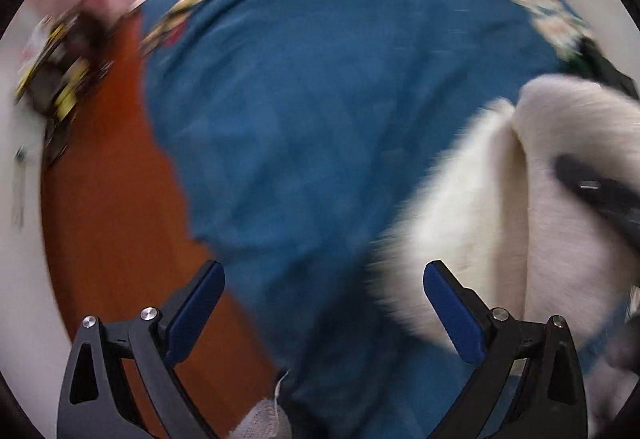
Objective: Fold large clothes
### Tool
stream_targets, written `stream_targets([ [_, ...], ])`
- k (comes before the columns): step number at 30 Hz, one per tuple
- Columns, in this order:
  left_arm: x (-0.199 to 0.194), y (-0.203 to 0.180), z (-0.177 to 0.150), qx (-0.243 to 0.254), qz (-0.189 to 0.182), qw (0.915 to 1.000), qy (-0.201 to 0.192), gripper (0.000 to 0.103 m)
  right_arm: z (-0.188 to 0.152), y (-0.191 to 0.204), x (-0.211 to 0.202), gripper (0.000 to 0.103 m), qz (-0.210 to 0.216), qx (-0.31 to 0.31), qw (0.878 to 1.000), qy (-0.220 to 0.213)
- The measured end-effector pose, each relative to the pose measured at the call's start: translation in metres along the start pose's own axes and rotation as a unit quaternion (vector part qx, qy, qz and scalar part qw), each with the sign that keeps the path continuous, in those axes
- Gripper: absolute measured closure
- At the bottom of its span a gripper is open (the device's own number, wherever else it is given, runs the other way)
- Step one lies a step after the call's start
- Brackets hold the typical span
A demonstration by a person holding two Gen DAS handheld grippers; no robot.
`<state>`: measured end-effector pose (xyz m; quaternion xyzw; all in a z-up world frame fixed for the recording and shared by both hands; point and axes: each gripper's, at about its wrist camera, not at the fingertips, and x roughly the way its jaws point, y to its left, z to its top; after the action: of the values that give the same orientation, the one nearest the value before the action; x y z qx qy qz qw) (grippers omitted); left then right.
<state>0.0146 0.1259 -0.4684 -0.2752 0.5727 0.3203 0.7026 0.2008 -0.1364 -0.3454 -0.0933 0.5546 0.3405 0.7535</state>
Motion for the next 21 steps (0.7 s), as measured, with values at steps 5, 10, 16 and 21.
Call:
stream_targets([
  [5, 0.001, 0.043, -0.016, -0.046, -0.001, 0.9988, 0.013, 0.001, -0.018, 0.046, 0.06, 0.043, -0.001, -0.065, 0.995, 0.074],
  [10, -0.025, 0.044, -0.016, -0.089, -0.107, 0.9902, -0.001, 0.002, -0.022, 0.006, 0.006, 0.023, 0.197, 0.01, 0.976, 0.091],
  [16, -0.011, -0.012, 0.012, -0.099, -0.255, 0.9617, 0.016, 0.002, -0.054, -0.097, -0.043, 0.023, 0.198, 0.139, 0.965, 0.099],
  [21, 0.051, -0.057, 0.033, -0.113, -0.265, 0.9565, 0.047, 0.014, -0.087, -0.173, -0.052, 0.023, 0.123, 0.219, 0.962, 0.11],
])
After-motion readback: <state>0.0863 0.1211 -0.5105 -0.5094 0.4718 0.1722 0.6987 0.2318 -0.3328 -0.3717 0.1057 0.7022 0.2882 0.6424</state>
